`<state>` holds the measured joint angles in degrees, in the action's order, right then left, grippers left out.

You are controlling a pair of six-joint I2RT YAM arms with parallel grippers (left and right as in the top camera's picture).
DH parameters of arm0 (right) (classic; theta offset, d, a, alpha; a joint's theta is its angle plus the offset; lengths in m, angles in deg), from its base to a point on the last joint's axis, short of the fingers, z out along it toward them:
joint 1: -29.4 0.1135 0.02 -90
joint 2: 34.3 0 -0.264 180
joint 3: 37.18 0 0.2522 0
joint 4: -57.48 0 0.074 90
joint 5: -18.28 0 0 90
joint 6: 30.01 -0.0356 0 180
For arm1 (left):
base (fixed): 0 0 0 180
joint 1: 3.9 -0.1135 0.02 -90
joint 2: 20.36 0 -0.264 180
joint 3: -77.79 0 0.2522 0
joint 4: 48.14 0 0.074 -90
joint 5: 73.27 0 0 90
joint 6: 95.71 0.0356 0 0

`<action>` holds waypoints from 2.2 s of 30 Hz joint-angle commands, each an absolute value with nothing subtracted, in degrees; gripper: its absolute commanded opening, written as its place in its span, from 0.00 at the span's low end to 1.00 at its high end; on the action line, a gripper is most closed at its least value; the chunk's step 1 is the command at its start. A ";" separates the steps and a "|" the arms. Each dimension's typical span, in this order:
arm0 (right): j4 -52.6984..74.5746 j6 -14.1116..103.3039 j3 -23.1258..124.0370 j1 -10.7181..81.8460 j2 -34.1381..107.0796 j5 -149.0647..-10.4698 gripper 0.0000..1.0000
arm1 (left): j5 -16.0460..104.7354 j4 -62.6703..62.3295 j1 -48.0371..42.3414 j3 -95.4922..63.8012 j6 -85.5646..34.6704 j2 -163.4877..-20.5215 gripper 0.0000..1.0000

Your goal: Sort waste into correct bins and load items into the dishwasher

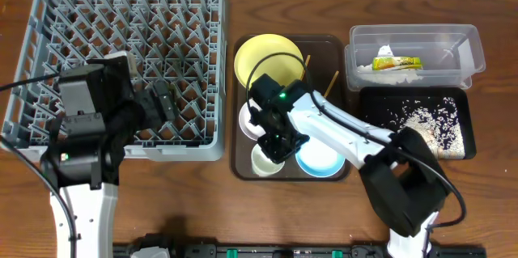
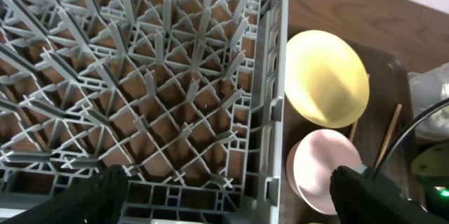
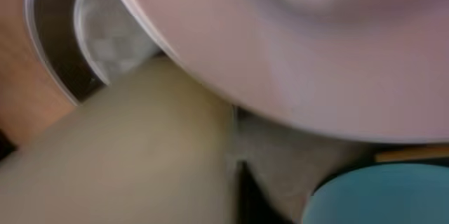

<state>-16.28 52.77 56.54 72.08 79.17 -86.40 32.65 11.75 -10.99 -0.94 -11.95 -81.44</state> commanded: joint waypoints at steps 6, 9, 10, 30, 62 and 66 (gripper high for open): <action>-19.26 51.24 61.70 70.87 71.80 -86.53 0.01 | 33.94 11.84 -11.21 -1.84 -12.50 -84.02 0.93; -20.57 51.11 66.20 66.59 65.38 -86.14 0.01 | 38.44 11.27 -11.21 -1.84 -12.47 -84.67 0.93; -20.18 50.61 67.01 64.99 63.89 -86.14 0.01 | 40.76 10.79 -11.21 -1.84 -12.47 -84.82 0.93; 13.33 50.80 67.62 47.38 70.56 -139.64 0.01 | 106.81 -5.12 -9.92 -1.84 -15.51 -104.01 0.93; 24.63 46.69 67.62 57.26 76.76 -144.67 0.01 | 105.37 -5.38 -7.67 -1.84 -15.27 -104.10 0.58; 24.63 46.72 67.62 57.34 76.76 -144.67 0.14 | 104.54 -5.38 -7.67 -1.84 -15.27 -104.10 0.54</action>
